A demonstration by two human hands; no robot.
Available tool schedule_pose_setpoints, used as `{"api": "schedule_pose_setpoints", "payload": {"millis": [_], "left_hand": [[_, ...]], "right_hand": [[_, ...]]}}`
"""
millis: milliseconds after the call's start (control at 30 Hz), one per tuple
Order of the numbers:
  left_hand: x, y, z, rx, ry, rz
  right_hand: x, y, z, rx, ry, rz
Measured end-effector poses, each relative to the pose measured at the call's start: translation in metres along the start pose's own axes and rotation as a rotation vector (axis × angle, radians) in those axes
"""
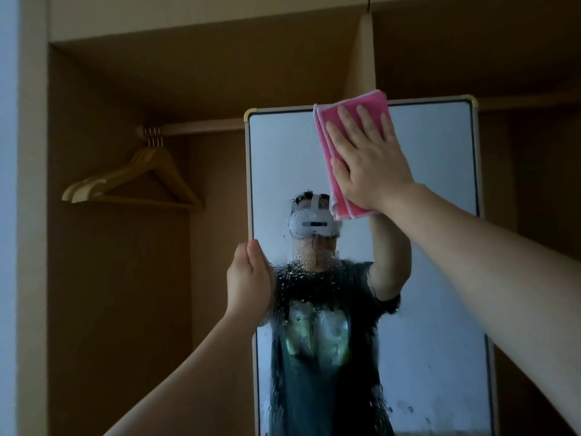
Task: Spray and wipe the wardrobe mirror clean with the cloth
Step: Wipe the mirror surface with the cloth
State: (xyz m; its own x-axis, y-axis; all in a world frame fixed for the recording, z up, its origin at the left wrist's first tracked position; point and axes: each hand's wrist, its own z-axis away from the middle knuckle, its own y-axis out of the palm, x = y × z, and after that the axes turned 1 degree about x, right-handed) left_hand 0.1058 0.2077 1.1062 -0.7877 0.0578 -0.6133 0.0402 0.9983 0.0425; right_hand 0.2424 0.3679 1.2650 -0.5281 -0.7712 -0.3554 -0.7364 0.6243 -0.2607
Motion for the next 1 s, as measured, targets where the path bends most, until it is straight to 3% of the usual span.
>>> {"api": "schedule_pose_setpoints", "payload": {"millis": [433, 1000], "left_hand": [[-0.002, -0.002, 0.002, 0.014, -0.006, -0.013], [-0.003, -0.001, 0.002, 0.011, -0.019, -0.021]], "right_hand": [[0.012, 0.001, 0.006, -0.029, 0.006, -0.028], [0.055, 0.027, 0.097, -0.031, -0.031, -0.102]]}}
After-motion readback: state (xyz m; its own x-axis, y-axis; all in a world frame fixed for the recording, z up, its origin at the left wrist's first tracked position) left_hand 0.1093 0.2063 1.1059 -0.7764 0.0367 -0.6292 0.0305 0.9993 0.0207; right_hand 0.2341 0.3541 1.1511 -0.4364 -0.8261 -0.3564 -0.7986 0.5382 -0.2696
